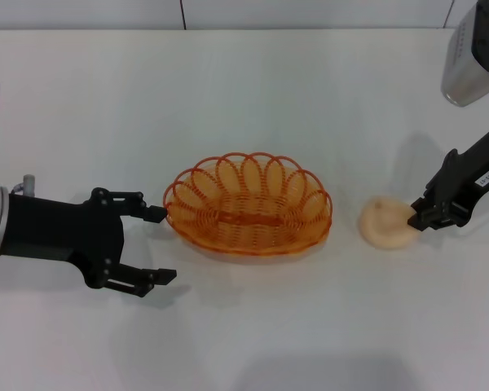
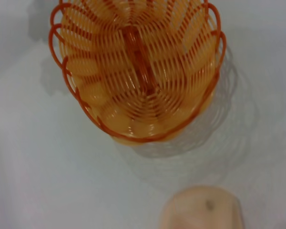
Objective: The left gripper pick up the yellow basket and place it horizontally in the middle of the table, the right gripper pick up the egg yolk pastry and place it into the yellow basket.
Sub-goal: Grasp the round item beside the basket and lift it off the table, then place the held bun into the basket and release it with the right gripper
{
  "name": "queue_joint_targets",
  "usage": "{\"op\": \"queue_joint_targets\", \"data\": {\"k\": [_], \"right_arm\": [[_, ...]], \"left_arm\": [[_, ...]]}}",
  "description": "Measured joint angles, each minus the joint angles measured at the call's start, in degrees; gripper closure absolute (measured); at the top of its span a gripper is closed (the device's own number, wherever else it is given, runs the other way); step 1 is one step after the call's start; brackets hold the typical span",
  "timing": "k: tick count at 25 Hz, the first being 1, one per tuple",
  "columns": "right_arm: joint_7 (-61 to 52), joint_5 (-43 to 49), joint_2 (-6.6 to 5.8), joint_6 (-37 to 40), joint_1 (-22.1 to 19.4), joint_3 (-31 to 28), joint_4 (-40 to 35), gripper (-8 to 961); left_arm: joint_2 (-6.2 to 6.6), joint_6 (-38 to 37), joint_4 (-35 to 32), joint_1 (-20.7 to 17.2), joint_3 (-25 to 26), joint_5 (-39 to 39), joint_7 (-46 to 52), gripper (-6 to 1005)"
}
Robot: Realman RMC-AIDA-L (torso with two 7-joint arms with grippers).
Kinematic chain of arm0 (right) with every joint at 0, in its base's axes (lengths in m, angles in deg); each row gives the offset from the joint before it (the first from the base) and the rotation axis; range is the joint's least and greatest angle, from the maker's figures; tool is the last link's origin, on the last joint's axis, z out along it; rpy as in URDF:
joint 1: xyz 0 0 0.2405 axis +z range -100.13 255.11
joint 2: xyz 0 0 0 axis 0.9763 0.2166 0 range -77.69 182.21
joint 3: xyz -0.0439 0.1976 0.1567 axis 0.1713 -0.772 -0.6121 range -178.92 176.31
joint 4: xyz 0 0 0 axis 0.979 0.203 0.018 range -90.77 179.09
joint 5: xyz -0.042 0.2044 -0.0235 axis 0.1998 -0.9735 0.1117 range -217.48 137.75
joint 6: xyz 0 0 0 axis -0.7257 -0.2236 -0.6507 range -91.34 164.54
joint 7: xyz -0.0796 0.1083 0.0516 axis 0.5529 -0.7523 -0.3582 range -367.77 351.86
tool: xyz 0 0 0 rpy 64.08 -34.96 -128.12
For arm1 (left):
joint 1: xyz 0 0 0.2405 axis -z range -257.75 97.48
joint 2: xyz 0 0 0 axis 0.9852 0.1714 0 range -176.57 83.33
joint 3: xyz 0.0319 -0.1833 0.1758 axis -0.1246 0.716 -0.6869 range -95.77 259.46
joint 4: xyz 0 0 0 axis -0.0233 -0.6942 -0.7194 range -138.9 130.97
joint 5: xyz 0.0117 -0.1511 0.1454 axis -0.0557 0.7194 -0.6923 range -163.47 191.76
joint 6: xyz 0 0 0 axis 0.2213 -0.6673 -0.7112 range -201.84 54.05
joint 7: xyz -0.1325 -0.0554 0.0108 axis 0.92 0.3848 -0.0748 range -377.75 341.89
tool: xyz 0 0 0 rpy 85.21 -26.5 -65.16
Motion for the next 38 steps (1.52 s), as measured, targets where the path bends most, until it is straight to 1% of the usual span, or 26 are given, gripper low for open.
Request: {"op": "queue_joint_targets", "data": {"k": [8,11,17,21,30,34,36,38], "right_arm": [[1.0,-2.7,0.11,0.3,0.1,0.7,-0.2,890],[1.1,-3.0,0.11,0.8,0.2,0.8,-0.2,943],[1.5,-3.7,0.16,1.3,0.2,1.0,-0.5,935],[1.7,-4.5,0.05,2.6,0.0,0.9,-2.7,930],[0.9,-4.5,-0.23,6.8,0.0,0.3,-10.9,918],[-0.5,-4.7,-0.01,10.4,0.7,0.3,-17.6,913],[-1.3,-6.2,0.1,11.4,1.5,0.4,-20.3,910],[-1.8,-8.6,0.14,11.6,2.5,0.6,-21.4,907]], "left_arm": [[0.0,-0.1,0.0,-0.6,-0.4,0.1,-0.1,143],[0.0,-0.1,-0.1,-0.9,-0.5,0.2,-0.3,143],[0.0,-0.1,-0.1,-1.1,-0.5,0.2,-0.4,143],[-0.06,-0.3,-0.1,-1.3,-0.5,0.3,-0.2,144],[-0.17,-0.8,-1.8,-2.7,-0.7,0.8,0.1,144],[-0.18,-1.7,-2.6,-3.1,-0.7,1.5,1.4,144],[-0.18,-1.8,-3.4,-3.6,-0.9,1.6,1.9,144],[-0.19,-1.8,-4.4,-4.1,-1.3,1.7,2.5,144]]}}
